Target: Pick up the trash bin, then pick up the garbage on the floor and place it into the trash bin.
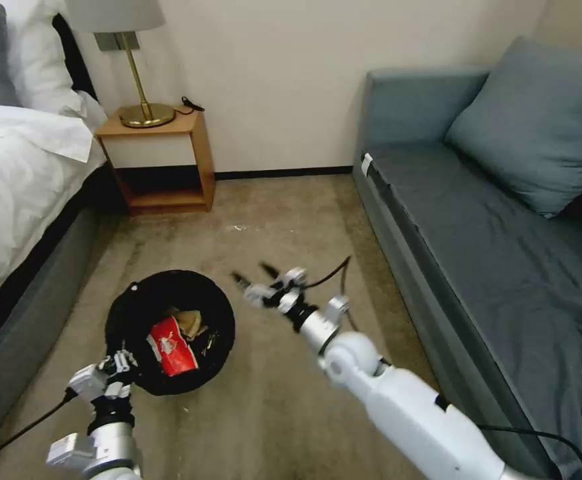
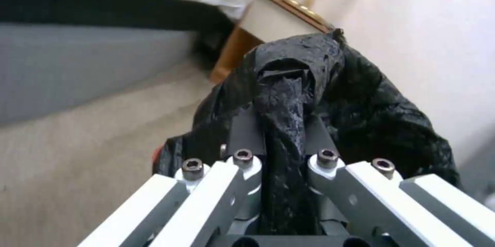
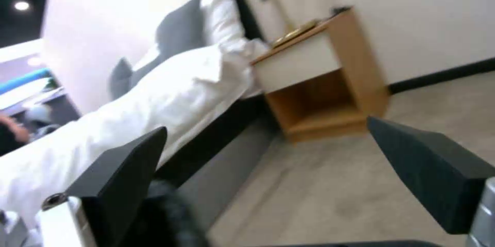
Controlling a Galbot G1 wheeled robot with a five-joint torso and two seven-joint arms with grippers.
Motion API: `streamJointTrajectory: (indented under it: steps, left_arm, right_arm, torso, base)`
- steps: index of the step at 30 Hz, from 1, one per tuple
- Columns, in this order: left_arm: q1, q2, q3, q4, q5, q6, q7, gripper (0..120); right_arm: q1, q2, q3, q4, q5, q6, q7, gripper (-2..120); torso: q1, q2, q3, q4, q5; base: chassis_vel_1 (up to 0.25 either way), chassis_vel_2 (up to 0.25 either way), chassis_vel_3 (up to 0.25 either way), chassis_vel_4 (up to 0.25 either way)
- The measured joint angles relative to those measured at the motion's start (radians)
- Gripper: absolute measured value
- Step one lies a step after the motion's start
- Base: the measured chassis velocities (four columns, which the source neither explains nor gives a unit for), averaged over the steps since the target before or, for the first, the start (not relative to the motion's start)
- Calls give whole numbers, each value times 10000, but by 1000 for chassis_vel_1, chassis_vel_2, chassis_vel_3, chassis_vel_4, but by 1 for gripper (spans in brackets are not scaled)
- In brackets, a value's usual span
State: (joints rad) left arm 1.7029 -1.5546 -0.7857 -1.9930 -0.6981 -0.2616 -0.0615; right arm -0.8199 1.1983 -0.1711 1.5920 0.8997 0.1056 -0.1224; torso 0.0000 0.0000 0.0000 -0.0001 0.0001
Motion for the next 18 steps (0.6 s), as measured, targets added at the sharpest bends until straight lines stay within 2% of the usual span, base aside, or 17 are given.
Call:
streamJointTrajectory:
  steps: [1,4,12,16,18]
  left_arm:
    - [0,0,0,0,0,0,0,7]
    - [-77,69,-157,140,-1504,-1,-186,7]
    - [-483,255,-337,883,-2631,57,-378,7]
    - [-1014,273,-387,1488,-3530,114,-577,7]
    - [-1128,257,-391,1585,-3668,140,-680,7]
  right_arm:
    - [0,0,0,0,0,0,0,99]
    - [-165,-265,326,0,-61,-2,13,100]
    - [-629,-363,477,90,-360,42,14,100]
    - [-683,-314,505,185,-257,-31,131,100]
    - [-674,-300,499,185,-279,-40,136,100]
  torso:
    - [0,0,0,0,0]
    - [0,0,0,0,0]
    - [-1,0,0,0,-1]
    - [0,0,1,1,-2]
    - [-1,0,0,0,-1]
  base:
    - [0,0,0,0]
    - [0,0,0,0]
    - [0,0,0,0]
    - [0,0,0,0]
    - [0,0,0,0]
